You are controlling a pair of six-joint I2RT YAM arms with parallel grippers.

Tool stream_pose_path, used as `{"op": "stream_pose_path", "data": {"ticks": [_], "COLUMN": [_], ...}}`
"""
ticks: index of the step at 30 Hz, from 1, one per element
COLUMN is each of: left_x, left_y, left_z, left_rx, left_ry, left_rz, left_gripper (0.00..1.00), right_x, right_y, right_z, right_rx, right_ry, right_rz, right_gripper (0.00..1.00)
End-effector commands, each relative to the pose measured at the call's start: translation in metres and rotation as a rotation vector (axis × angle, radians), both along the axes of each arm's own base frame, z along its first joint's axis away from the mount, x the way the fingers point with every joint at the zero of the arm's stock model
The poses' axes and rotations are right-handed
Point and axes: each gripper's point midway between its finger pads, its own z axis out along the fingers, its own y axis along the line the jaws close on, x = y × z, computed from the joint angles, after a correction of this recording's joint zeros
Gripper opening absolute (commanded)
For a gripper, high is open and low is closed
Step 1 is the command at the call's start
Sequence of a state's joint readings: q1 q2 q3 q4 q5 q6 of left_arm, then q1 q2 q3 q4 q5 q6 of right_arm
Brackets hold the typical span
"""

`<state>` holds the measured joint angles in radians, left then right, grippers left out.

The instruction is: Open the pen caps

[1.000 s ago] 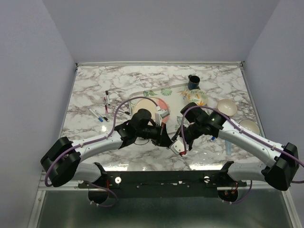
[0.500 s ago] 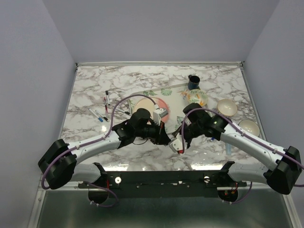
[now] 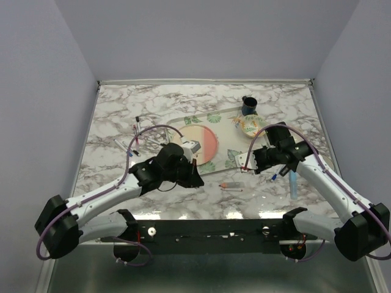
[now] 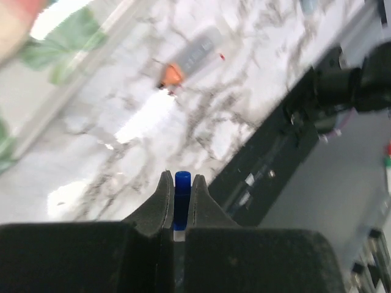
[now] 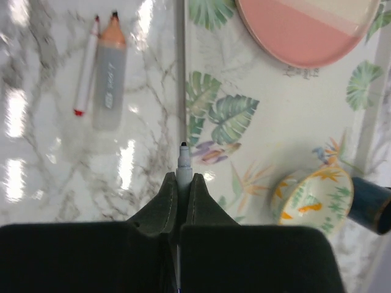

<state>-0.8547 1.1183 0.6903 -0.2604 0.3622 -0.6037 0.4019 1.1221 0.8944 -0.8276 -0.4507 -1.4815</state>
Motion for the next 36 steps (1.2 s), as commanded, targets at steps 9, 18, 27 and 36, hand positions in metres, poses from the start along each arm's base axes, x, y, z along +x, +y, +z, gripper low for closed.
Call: {"op": "stream_pose_path", "data": {"ticks": [9,18,27,36], "left_x": [0.064,0.063,0.061,0.06], "left_y": [0.158,0.204,0.213,0.224], "left_z": [-0.013,-0.029,-0.038,-0.04], "left_rx": [-0.013,0.075,0.069,0.079], "left_ry": [-0.241,-0.28,-0.273,-0.261], "left_rz": [1.001,1.193,1.248,1.322], "left_gripper": [0.0,0.0,0.0,0.01], "right_x": [-0.036,-0.031,-0.015,-0.012], "right_y": [0.045,0.064,0.073,0.074], "right_z": [-0.033,-0.077,-0.088,-0.096], "right_rx": [0.279,0.075,0.019,-0.007], "right_ry": [0.548,0.492,0.459,0.469], "right_rz": [-0.398,-0.377,-0.38,-0.387], "right_gripper": [0.01,0.09,0.15,0.23]}}
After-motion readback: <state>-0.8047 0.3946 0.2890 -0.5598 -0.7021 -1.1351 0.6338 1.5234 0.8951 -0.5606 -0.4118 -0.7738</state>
